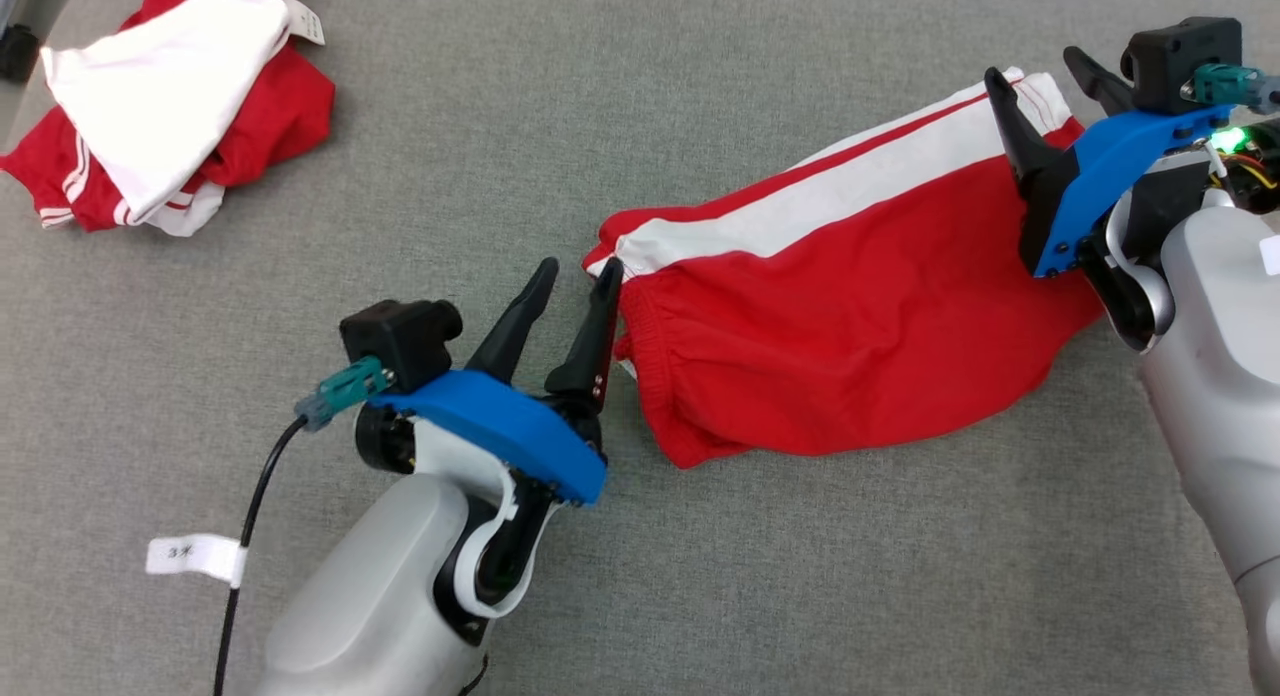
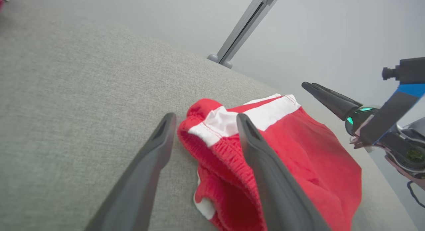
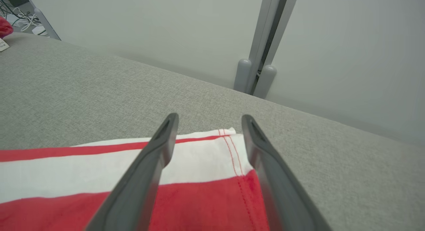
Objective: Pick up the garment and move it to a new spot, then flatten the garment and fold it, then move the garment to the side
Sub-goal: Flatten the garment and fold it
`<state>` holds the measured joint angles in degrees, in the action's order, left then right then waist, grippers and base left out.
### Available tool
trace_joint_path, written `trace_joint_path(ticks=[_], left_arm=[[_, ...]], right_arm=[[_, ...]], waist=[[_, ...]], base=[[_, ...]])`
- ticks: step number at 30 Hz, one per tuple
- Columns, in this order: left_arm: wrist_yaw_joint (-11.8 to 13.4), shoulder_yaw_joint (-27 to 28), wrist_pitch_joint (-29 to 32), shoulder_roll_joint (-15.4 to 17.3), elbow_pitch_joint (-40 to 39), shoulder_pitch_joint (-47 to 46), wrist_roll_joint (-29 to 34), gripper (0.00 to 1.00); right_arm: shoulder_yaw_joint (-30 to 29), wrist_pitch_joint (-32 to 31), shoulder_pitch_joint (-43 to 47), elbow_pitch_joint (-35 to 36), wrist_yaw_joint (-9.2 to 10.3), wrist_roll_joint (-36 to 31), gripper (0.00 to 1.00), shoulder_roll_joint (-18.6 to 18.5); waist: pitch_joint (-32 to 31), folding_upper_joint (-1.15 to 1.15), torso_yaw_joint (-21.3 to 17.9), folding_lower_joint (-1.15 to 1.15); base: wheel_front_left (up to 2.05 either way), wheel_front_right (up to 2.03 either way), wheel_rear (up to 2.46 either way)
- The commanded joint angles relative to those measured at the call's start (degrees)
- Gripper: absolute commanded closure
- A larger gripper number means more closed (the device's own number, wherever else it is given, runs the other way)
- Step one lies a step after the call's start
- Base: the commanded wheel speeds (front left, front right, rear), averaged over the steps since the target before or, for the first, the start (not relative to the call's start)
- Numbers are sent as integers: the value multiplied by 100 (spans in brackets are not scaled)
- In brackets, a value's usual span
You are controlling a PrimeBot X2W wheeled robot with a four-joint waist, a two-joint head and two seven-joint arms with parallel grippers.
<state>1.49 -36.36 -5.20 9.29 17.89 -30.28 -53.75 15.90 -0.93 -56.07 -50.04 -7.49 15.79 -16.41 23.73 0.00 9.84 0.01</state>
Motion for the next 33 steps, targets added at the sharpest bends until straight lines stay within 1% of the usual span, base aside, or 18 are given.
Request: trace_joint_path(ticks=[1, 5, 10, 14, 19, 27, 28, 29, 31, 32, 33], left_arm=[[46, 4, -113, 149, -112, 127, 128, 0], [67, 116, -387, 436, -432, 410, 222, 0], [268, 379, -712, 804, -673, 750, 385, 0], [438, 567, -860, 997, -847, 997, 515, 0], [650, 747, -942, 1090, -982, 1235, 671, 0], [695, 935, -982, 1010, -1030, 1463, 708, 0], [676, 957, -986, 996, -1037, 1484, 701, 0], [662, 978, -991, 984, -1044, 1502, 706, 0], [643, 1031, -998, 962, -1059, 1515, 736, 0], [629, 1053, -1000, 952, -1068, 1528, 754, 0], [620, 1066, -1003, 944, -1077, 1549, 773, 0]], right_arm=[[106, 59, -90, -60, -1, 77, 0, -89], [362, 10, -6, -154, -1, 296, 0, -316], [553, -304, 230, -278, -1, 643, 0, -650], [666, -712, 436, -357, -1, 978, 0, -832], [654, -1113, 621, -439, -1, 1311, 0, -924], [745, -1565, 754, -539, -1, 1633, 0, -723], [763, -1581, 759, -532, -2, 1670, 24, -698], [775, -1600, 766, -528, -3, 1710, 53, -660], [802, -1583, 765, -510, -8, 1758, 71, -613], [800, -1528, 755, -499, -8, 1769, 89, -607], [801, -1479, 750, -493, -8, 1778, 100, -605]], waist=[[-96, 0, -17, -1], [-307, 0, -11, -1], [-524, 0, 22, -1], [-584, 0, 55, -1], [-503, 0, 122, -1], [-394, 0, 255, -1], [-393, 0, 265, -1], [-396, 0, 274, -1], [-402, 0, 282, -1], [-407, 0, 281, -1], [-417, 0, 275, -1]], base=[[0, 0, 0], [0, 0, 0], [0, 0, 0], [0, 0, 0], [0, 0, 0], [0, 0, 0], [0, 0, 0], [0, 0, 0], [0, 0, 0], [0, 0, 0], [0, 0, 0]])
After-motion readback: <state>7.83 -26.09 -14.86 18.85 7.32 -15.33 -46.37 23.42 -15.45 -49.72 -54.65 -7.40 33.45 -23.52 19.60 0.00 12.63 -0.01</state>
